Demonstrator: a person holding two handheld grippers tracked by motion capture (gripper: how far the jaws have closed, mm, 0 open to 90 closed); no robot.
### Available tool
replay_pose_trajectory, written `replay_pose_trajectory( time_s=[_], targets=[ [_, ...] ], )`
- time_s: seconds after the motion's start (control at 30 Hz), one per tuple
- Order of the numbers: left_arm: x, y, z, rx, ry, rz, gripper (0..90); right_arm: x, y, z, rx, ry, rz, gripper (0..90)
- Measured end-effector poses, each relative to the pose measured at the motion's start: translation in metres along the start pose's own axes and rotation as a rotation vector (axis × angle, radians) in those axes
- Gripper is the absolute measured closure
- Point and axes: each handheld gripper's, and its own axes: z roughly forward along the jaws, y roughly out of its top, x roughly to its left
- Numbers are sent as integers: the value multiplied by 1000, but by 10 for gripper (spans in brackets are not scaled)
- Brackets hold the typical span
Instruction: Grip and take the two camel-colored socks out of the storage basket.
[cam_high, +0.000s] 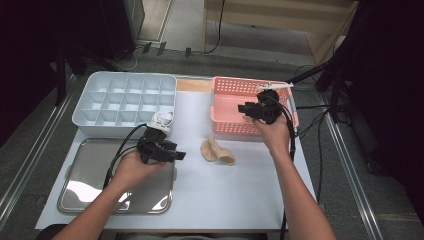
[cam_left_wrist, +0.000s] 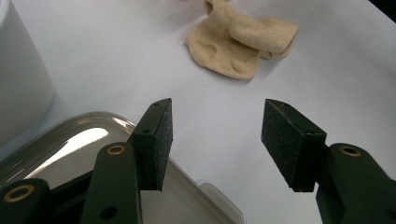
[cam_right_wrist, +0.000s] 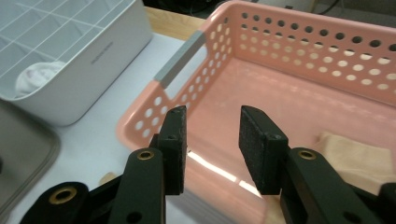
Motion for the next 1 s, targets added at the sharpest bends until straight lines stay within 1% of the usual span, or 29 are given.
replay_pose_trajectory(
  time_s=[0.07, 0.13, 0.17, 0.23, 0.33, 0.37, 0.4, 0.43, 0.47, 0.5, 0.6, 0.7, 0.73, 0.77, 0.8, 0.83, 0.87, 1.0],
  targets=[
    [0, 0, 0, 0, 0, -1, 446, -5, 2, 3, 1, -15, 1, 629],
    [0, 0, 1, -1, -2, -1, 446, -11, 2, 7, -8, -20, 19, 627],
    [0, 0, 1, -1, -1, -1, 446, -15, 2, 10, -3, -28, 24, 625],
    [0, 0, 1, 0, -1, 1, 446, -23, 1, 17, 20, -51, 38, 619],
    [0, 0, 1, 0, -2, 2, 447, -33, -2, 27, 69, -83, 54, 608],
    [0, 0, 1, 0, -4, 3, 447, -33, -2, 27, 69, -83, 54, 608],
    [0, 0, 0, -1, -2, 4, 447, -38, -5, 33, 90, -97, 47, 574],
    [0, 0, 0, -1, -2, 4, 447, -38, -5, 33, 90, -97, 47, 574],
    [0, 0, 0, -2, -3, 2, 447, -42, -9, 39, 113, -101, 45, 552],
    [0, 0, 0, -3, -4, 1, 447, -42, -10, 41, 125, -104, 48, 545],
    [1, 0, 0, -1, -3, 4, 447, -43, -12, 47, 156, -134, 22, 522],
    [0, 0, 0, -6, -5, 0, 447, -43, -13, 50, 164, -138, 21, 512],
    [0, 0, 0, -5, -4, 3, 447, -43, -14, 53, 182, -151, 14, 487],
    [0, 0, 0, -5, -4, 3, 448, -43, -14, 53, 182, -151, 14, 487],
    [0, 0, 0, -6, -5, 3, 447, -42, -16, 56, 206, -160, 14, 458],
    [0, 0, 0, -6, -5, 3, 448, -42, -16, 56, 206, -160, 14, 458],
    [0, 0, 0, -7, -4, 2, 448, -42, -17, 58, 228, -156, 12, 437],
    [0, 0, 0, -4, -3, 3, 448, -44, -16, 59, 238, -147, 41, 421]
  ],
)
